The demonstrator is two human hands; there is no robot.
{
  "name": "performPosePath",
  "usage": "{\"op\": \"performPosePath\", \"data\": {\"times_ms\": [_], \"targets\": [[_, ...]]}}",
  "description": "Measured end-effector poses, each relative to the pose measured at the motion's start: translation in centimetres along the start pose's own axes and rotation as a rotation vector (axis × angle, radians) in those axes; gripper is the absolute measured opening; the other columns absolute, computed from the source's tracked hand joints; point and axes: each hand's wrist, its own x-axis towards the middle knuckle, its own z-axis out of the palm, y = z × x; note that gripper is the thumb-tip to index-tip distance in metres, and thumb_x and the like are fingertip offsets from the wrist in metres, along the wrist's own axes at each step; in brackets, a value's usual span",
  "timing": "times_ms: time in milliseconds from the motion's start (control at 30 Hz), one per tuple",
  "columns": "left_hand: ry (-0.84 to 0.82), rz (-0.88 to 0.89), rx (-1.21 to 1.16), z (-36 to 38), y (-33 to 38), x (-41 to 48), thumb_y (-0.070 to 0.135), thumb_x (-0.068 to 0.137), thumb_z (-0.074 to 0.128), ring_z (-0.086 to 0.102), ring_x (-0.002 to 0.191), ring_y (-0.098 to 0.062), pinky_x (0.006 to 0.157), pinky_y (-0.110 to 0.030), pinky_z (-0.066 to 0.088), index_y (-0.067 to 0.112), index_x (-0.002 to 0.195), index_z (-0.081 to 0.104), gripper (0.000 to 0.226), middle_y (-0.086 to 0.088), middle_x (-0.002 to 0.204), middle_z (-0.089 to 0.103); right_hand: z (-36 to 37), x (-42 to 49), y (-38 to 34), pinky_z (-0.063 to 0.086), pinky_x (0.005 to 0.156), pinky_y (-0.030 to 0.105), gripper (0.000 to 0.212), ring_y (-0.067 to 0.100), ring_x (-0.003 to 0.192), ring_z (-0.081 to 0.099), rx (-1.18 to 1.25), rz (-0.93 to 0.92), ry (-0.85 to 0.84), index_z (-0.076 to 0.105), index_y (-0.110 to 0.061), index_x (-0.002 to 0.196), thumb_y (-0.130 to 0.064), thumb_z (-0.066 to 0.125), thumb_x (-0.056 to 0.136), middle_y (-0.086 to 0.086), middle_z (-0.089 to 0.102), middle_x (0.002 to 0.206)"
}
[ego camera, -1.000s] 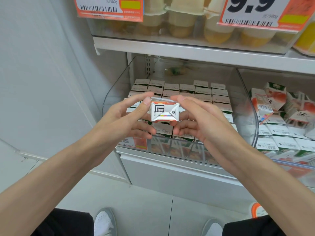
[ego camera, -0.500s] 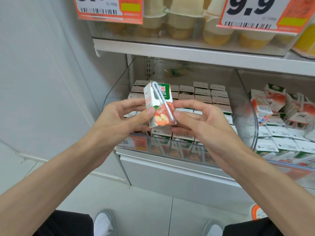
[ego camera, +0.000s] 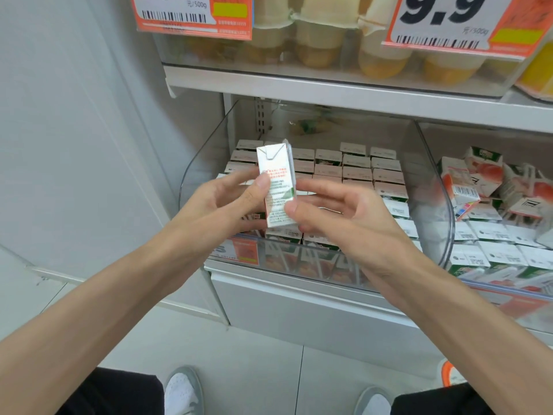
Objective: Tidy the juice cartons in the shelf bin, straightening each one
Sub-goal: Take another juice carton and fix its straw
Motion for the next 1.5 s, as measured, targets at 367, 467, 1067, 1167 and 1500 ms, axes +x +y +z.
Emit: {"op": "performPosePath", "data": {"times_ms": [367, 467, 1067, 1167, 1500], "targets": [[0.115, -0.114, -0.164, 0.2, 0.5, -0.1, 0.04, 0.09, 0.07, 0.08, 0.096, -0.03, 0.082, -0.036, 0.066, 0.007, 0.128, 0.057, 0.052, -0.008, 0.106, 0.082, 0.3, 0.4, 0.3, 0.06, 0.09, 0.023, 0.03, 0.005, 0.104, 0.074, -0.085, -0.088, -0.011, 0.075, -0.029, 0.128, -0.025, 0.075, 0.098, -0.011, 0.078, 0.118], [0.12, -0.106, -0.148, 0.3, 0.3, -0.2, 0.036, 0.092, 0.072, 0.08, 0.095, -0.03, 0.081, -0.035, 0.066, 0.008, 0.126, 0.054, 0.047, -0.008, 0.104, 0.083, 0.4, 0.5, 0.5, 0.06, 0.082, 0.022, 0.026, 0.008, 0.095, 0.073, -0.102, -0.122, 0.04, 0.077, -0.028, 0.118, -0.019, 0.079, 0.095, -0.002, 0.075, 0.11], [0.184, 0.013, 0.053, -0.3, 0.0, 0.2, 0.042, 0.084, 0.074, 0.076, 0.093, -0.011, 0.08, -0.029, 0.057, 0.024, 0.123, 0.072, 0.043, 0.003, 0.107, 0.082, -0.1, 0.2, -0.1, 0.063, 0.086, 0.03, 0.018, 0.007, 0.089, 0.078, -0.013, -0.076, 0.089, 0.074, -0.026, 0.112, -0.023, 0.079, 0.094, -0.004, 0.083, 0.096], [0.198, -0.014, 0.043, -0.2, 0.1, 0.2, 0.046, 0.09, 0.069, 0.077, 0.096, -0.01, 0.083, -0.029, 0.054, 0.024, 0.122, 0.075, 0.039, 0.004, 0.105, 0.083, 0.1, 0.2, -0.3, 0.061, 0.085, 0.028, 0.015, 0.004, 0.082, 0.075, -0.002, -0.06, 0.079, 0.075, -0.024, 0.109, -0.03, 0.076, 0.095, -0.004, 0.083, 0.094], [0.179, -0.151, 0.034, -0.1, -0.1, 0.4, 0.073, 0.085, 0.057, 0.069, 0.073, -0.012, 0.068, -0.031, 0.045, 0.012, 0.119, 0.075, 0.072, -0.004, 0.099, 0.082, 0.5, 0.0, -0.5, 0.058, 0.074, 0.024, 0.031, 0.013, 0.075, 0.074, 0.041, -0.001, 0.061, 0.081, -0.014, 0.106, -0.041, 0.066, 0.1, 0.005, 0.082, 0.093]]}}
